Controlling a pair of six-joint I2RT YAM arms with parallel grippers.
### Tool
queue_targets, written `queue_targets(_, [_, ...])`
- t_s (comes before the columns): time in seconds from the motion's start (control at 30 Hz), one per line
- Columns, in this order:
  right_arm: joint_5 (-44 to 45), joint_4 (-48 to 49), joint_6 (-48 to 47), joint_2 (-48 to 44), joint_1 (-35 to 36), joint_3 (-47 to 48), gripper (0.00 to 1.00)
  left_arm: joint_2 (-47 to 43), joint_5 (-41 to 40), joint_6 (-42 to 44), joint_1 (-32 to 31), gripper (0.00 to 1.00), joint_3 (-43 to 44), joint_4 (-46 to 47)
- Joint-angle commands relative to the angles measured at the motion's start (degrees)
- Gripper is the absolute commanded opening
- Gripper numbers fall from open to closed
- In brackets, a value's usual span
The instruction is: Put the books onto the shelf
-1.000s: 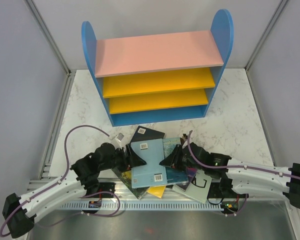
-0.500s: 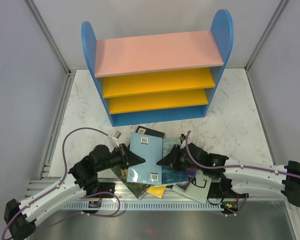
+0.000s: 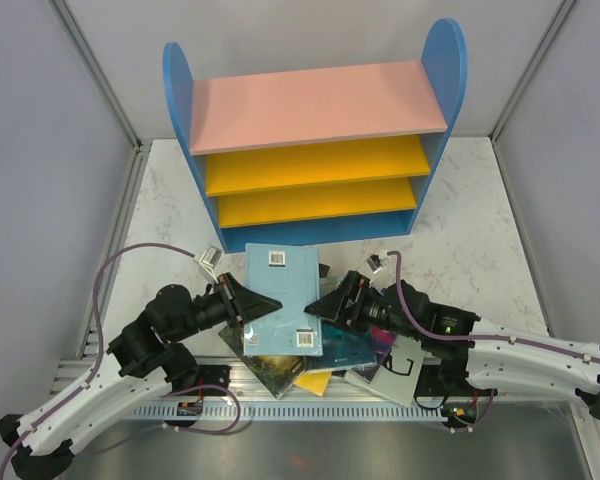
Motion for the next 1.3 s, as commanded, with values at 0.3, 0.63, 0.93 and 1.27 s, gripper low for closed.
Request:
queue_targets(0.3, [0.9,7.0,4.8,0.5,1.4,4.5,0.98,-0.5,-14.4,-6.3,0.1,0.02,4.5,11.1])
queue_targets(0.63, [7.4,14.4,9.0,1.4,2.7,4.1,0.81,3.0,-14.9,-9.2,0.1,0.02,2.2,17.6])
queue_targets(0.93, [16.2,16.3,13.1,-0.9,2.7,5.8,0.44,5.0,-18.6,-10.6,0.0,0.02,2.0,19.3])
queue_targets(1.27, [19.6,13.3,12.0,-1.5,2.7,10.2,0.00,11.0,-15.2,-10.9,0.1,0.02,3.7,20.3])
